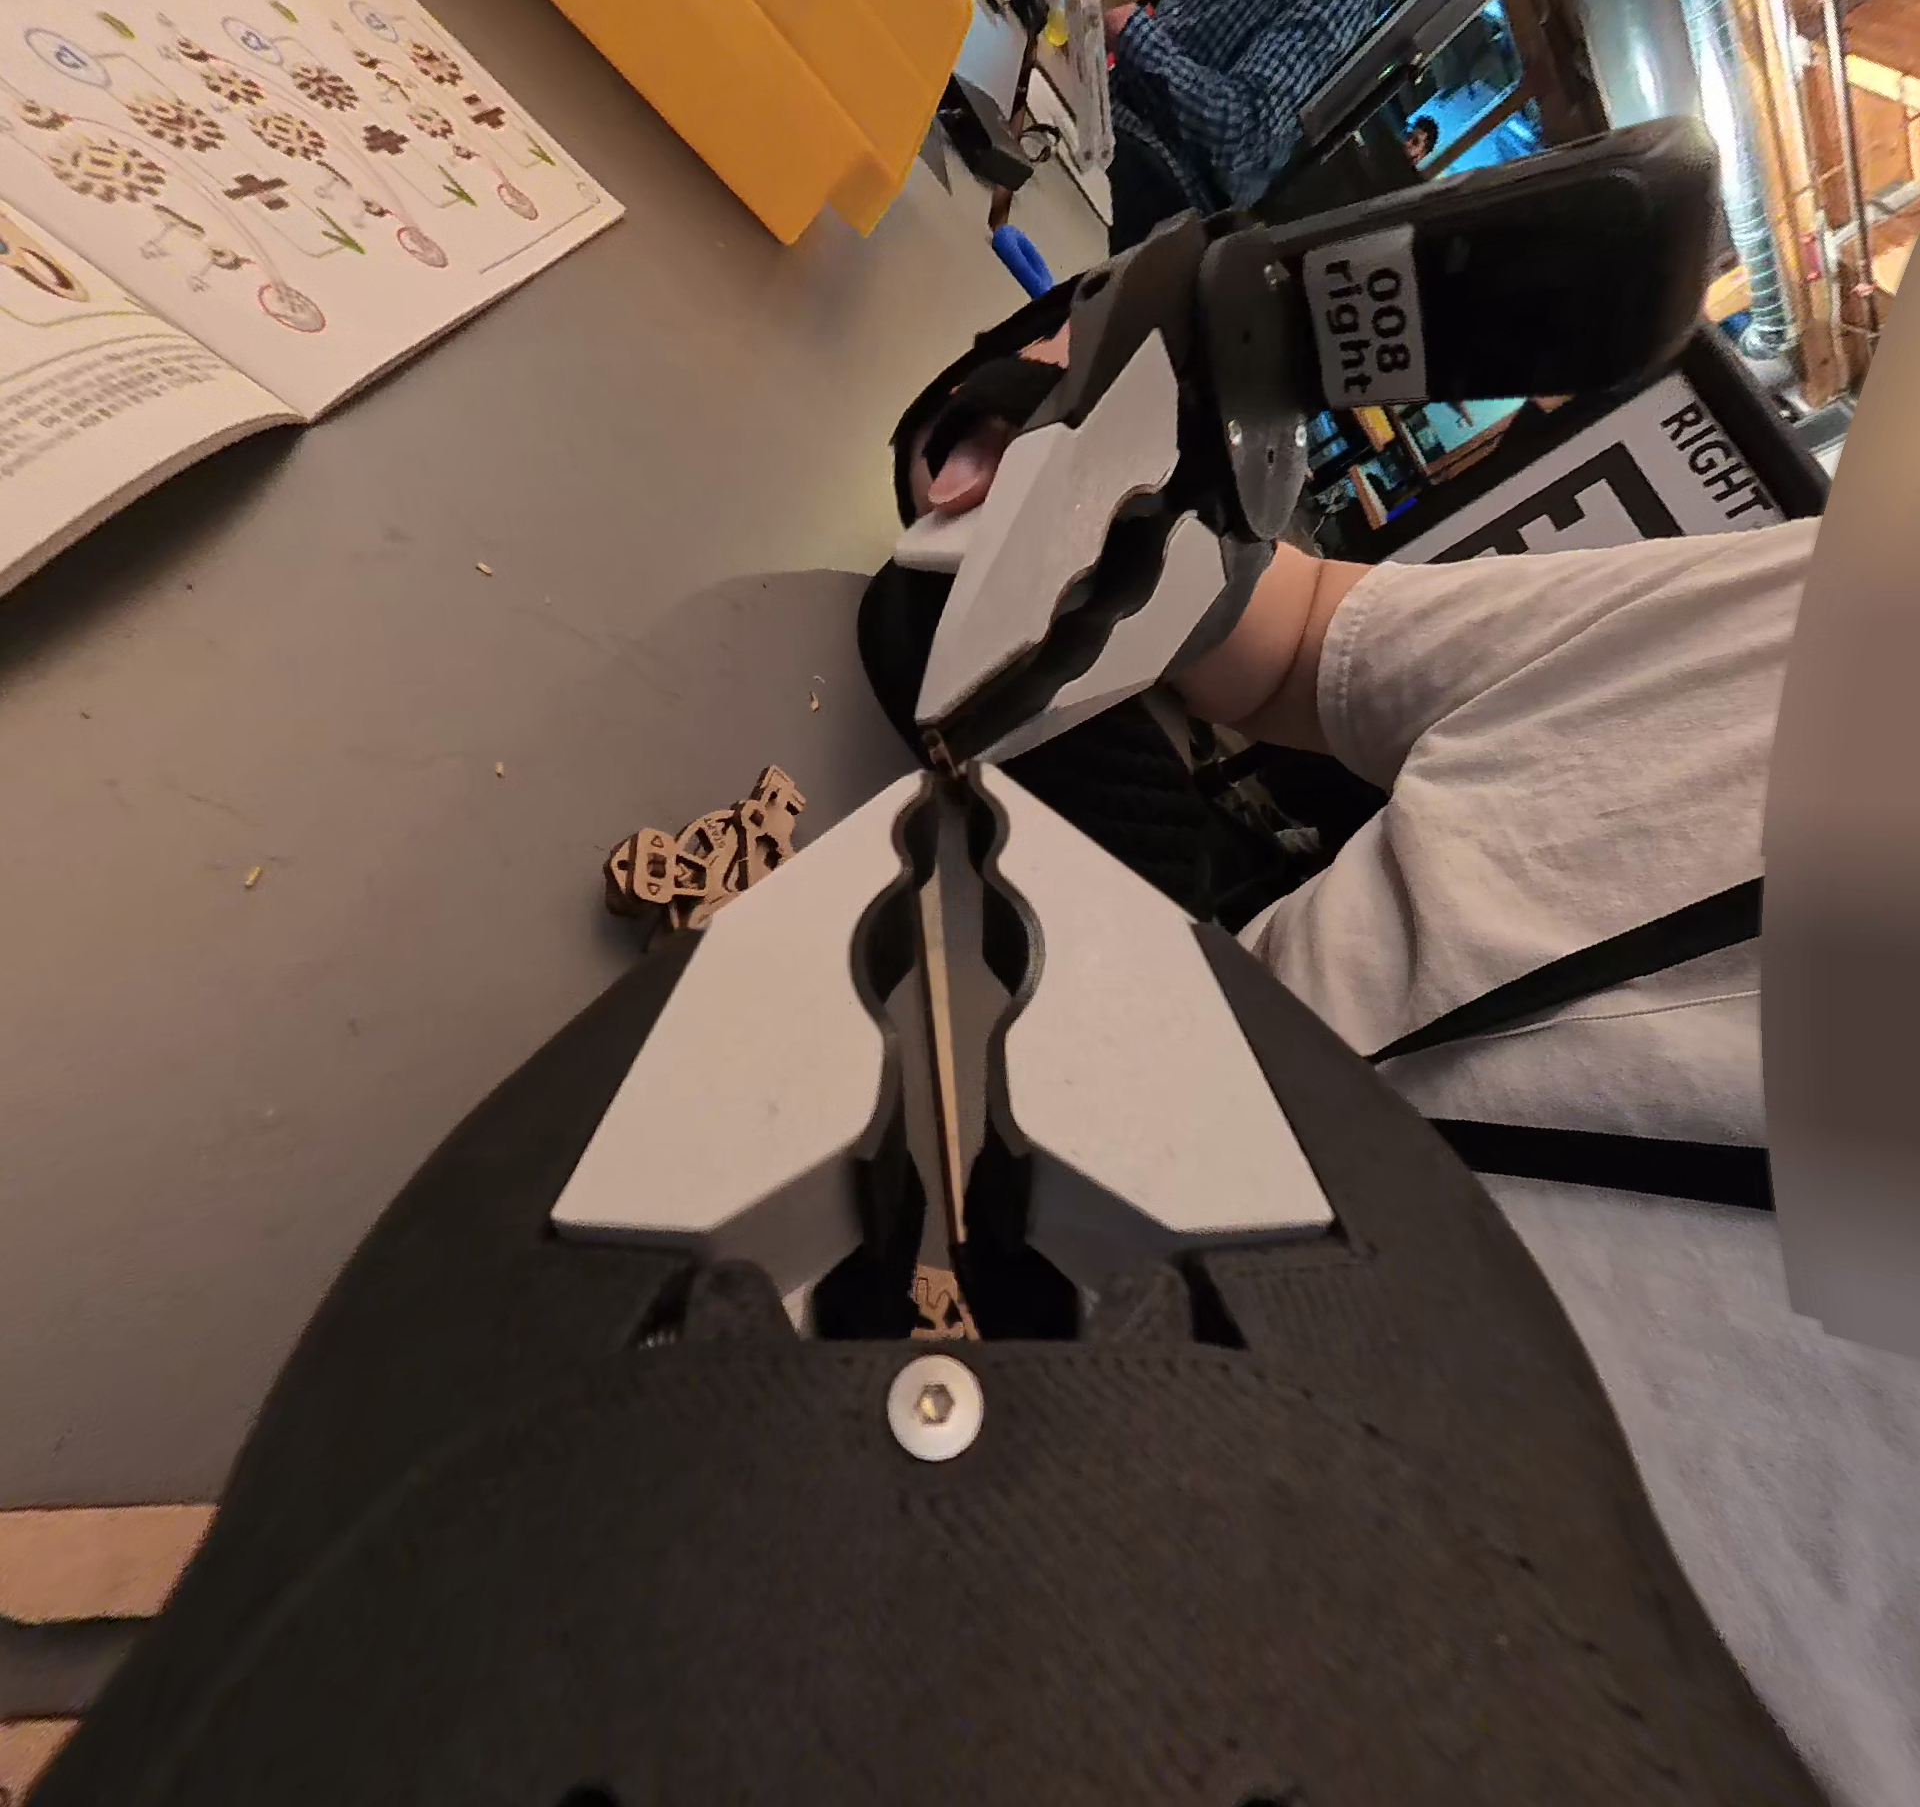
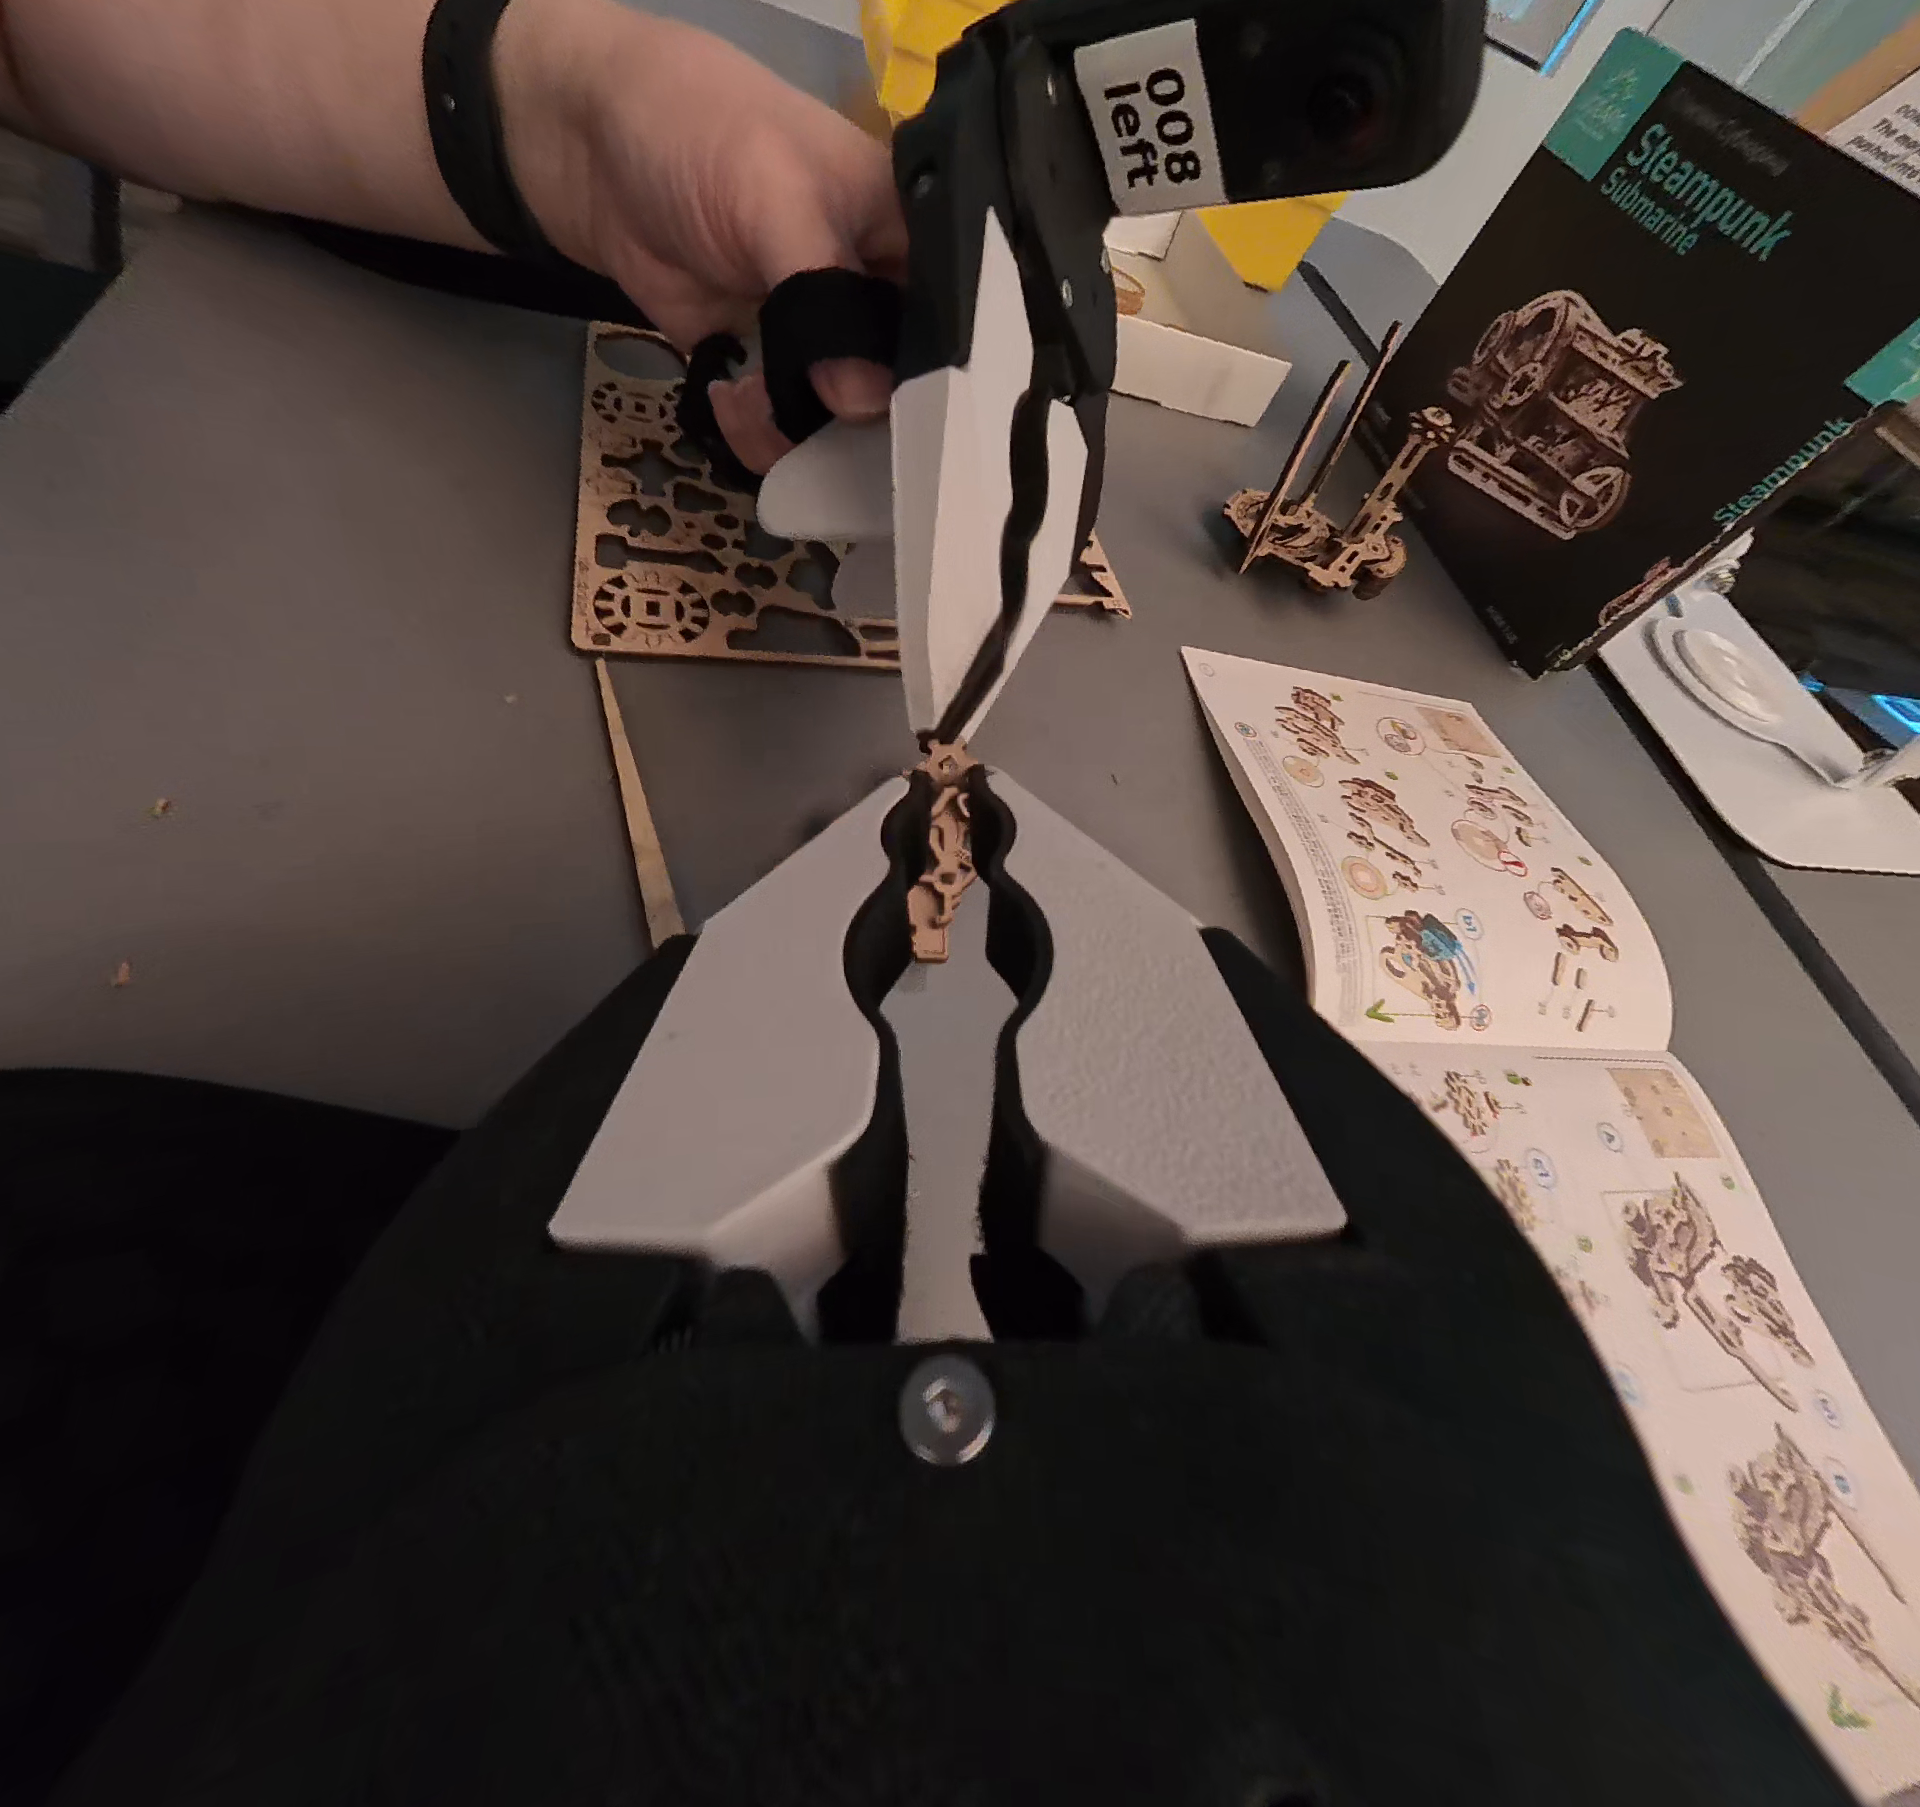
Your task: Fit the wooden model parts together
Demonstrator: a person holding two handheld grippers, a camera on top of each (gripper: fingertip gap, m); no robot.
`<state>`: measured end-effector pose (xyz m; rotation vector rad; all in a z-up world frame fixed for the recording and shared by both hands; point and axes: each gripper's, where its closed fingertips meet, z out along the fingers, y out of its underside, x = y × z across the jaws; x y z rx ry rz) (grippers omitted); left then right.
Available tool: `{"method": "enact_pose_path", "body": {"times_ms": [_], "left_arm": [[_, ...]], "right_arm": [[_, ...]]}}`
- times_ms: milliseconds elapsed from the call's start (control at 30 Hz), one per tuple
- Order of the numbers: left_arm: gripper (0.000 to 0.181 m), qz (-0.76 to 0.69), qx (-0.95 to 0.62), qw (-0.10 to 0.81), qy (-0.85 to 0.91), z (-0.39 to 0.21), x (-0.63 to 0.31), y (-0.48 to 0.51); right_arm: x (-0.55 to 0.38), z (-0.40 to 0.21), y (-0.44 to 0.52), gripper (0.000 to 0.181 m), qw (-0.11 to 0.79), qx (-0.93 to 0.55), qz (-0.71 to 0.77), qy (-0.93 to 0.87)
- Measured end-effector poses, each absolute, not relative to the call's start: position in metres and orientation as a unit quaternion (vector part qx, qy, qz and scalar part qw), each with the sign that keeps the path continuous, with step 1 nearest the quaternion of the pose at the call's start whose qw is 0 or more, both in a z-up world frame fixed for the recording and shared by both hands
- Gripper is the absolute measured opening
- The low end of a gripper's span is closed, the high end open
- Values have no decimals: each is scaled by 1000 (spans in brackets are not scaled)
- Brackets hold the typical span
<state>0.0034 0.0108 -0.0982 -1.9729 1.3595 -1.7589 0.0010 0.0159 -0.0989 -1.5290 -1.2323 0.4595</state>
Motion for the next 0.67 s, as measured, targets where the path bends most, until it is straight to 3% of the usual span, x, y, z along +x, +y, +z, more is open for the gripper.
{"method": "enact_pose_path", "body": {"times_ms": [367,667], "left_arm": [[4,-565,-650,121,493,-98,6,8],[10,-716,-560,68,411,-47,3,-1]], "right_arm": [[0,-101,16,5,532,-640,185,-523],[-1,-54,4,5,582,-591,330,-450]]}}
